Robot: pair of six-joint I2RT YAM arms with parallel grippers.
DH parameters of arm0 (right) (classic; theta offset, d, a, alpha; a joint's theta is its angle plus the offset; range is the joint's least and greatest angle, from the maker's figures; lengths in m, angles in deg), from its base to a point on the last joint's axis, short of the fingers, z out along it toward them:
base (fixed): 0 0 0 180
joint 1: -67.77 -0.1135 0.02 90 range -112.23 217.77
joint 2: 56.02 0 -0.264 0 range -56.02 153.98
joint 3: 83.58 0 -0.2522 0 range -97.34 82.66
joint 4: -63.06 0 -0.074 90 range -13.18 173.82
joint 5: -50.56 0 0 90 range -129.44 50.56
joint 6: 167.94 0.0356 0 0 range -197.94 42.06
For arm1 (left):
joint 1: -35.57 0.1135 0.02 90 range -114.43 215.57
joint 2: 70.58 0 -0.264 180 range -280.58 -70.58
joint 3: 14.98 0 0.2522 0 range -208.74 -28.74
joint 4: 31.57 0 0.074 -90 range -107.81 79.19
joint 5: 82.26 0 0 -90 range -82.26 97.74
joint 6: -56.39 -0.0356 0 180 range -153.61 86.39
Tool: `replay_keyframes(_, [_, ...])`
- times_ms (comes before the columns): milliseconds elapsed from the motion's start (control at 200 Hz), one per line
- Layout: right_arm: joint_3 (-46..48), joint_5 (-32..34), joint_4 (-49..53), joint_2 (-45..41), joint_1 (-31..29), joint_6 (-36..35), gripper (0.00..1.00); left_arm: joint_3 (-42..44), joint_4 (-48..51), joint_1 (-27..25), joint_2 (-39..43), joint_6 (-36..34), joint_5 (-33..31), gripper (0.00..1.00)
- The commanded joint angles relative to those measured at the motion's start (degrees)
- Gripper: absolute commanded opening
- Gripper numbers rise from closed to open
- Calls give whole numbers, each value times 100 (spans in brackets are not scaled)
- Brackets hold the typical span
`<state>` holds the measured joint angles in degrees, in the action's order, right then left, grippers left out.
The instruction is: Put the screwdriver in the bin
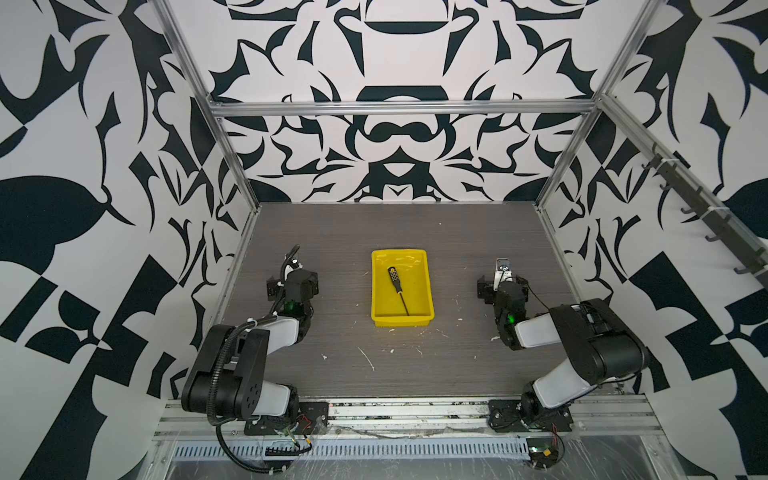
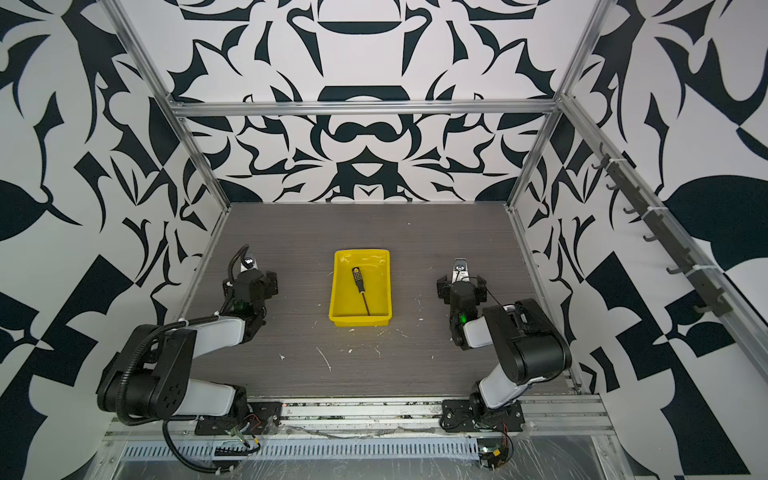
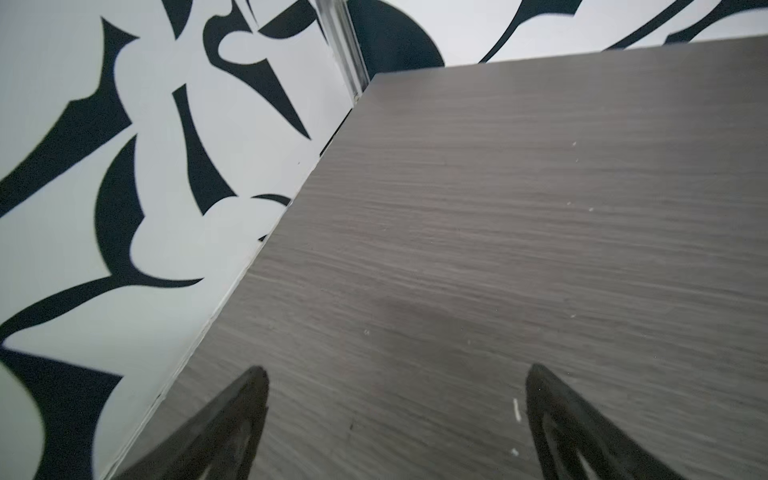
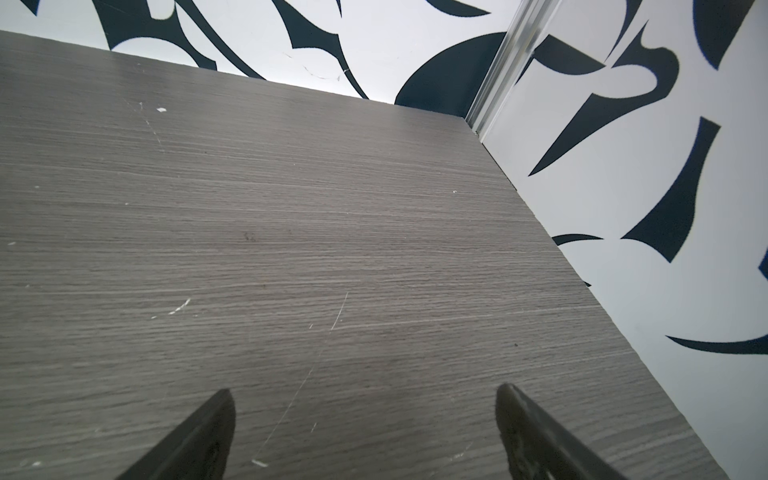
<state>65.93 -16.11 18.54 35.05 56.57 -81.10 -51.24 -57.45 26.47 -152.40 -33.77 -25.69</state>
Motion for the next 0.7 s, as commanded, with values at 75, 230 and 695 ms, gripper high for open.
replay_keyframes(75, [-111, 7, -129, -78, 30, 70, 100, 729, -2362, 759, -663, 512, 1197, 99])
replay_keyframes(230, [-120, -13, -109, -80, 37, 78, 100, 301, -1752, 915, -760, 527, 1606, 99])
replay_keyframes(695, [-155, -114, -5, -98, 87, 92, 100, 160, -1362, 968, -710, 486, 1853, 99])
